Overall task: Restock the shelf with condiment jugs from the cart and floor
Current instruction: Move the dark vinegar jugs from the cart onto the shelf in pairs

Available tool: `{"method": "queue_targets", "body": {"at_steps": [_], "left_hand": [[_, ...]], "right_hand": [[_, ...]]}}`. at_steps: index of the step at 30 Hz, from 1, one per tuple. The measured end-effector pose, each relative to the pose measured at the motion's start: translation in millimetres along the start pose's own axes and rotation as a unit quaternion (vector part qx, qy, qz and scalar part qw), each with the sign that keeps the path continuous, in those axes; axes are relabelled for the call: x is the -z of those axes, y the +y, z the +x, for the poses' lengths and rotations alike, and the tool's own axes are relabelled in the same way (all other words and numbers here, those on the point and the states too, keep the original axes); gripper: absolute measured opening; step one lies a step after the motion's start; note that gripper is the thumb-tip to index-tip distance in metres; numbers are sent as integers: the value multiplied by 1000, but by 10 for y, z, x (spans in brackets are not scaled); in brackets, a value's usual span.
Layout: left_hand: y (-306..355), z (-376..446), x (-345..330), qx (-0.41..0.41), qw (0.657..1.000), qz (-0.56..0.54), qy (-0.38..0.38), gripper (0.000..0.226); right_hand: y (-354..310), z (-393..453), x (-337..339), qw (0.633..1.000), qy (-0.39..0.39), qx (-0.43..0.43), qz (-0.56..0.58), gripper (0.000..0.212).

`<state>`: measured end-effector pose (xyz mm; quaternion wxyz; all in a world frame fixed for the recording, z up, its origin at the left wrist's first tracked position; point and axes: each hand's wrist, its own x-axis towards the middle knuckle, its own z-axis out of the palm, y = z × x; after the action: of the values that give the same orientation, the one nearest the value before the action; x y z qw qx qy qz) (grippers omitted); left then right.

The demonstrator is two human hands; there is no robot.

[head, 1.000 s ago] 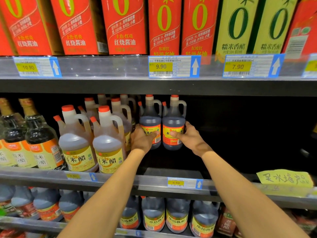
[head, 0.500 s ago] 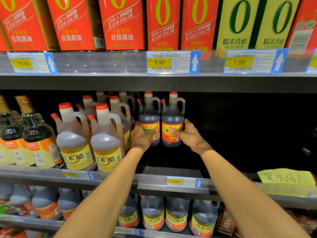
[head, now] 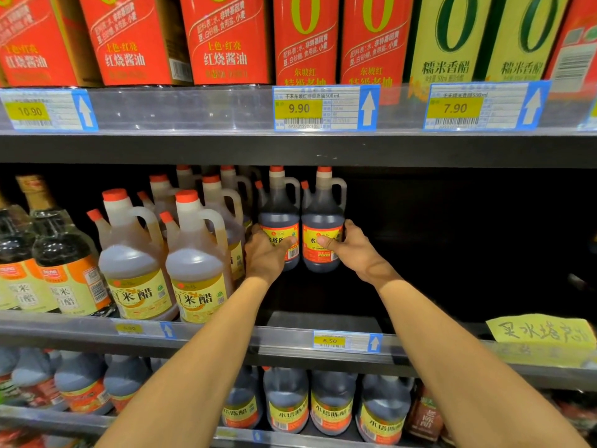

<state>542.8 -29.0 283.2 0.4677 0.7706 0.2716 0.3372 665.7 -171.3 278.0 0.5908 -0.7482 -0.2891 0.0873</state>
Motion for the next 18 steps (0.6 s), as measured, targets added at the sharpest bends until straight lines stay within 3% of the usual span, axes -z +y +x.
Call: {"method": "queue_targets", "body": {"at_steps": [18], "left_hand": [[-43,99,-69,-7,1000,11,22,68]], "right_hand": [[72,101,-47,1000,10,-5,0,61]]}}
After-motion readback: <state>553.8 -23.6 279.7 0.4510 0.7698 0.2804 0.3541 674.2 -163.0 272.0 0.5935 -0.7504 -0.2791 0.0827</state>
